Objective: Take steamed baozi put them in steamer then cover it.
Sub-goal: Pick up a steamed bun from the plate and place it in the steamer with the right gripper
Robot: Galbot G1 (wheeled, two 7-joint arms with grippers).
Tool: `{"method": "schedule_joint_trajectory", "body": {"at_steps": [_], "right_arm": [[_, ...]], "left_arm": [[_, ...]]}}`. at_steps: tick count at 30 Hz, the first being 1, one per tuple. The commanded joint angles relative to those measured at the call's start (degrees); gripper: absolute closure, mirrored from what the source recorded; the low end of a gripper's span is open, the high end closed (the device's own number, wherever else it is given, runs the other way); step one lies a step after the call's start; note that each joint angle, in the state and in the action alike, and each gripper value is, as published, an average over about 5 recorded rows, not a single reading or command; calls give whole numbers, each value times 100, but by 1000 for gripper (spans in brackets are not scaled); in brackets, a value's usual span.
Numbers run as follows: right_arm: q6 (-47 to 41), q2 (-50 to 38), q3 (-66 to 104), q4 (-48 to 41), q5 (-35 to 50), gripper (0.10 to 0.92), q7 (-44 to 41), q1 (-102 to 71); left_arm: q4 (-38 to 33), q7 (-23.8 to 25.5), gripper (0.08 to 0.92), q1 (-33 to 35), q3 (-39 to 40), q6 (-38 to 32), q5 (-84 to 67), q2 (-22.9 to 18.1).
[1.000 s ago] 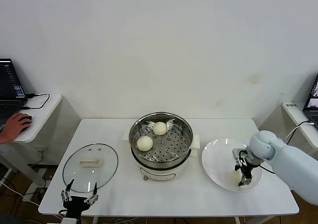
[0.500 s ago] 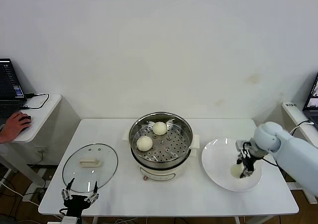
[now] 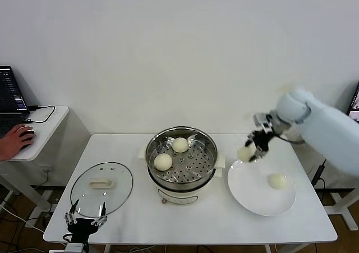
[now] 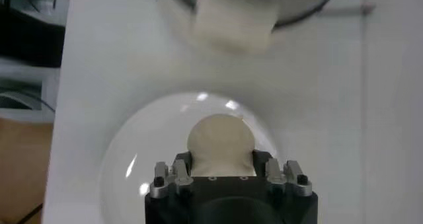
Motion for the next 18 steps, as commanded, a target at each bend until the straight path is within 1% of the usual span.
{"method": "schedule_joint_trajectory", "body": {"at_steps": [1, 5, 8, 13, 18], "right_arm": [[1777, 1524, -493, -1021, 538, 457, -203, 1355], [2353, 1950, -494, -1125, 380, 455, -139, 1253], [2718, 2168, -536, -1026, 87, 453, -30, 1142], [3050, 2214, -782, -581, -193, 451, 123, 1046], [3339, 2137, -1091, -43, -712, 451, 251, 1013]], "left_arm": [[-2, -23, 177, -12, -51, -1, -42, 1], [19, -48, 177, -27, -26, -7, -6, -19], [-7, -61, 177, -11, -19, -15, 4, -41], [-59, -100, 177, -1, -74, -30, -4, -55], [-106, -134, 177, 3, -106, -62, -15, -82]]}}
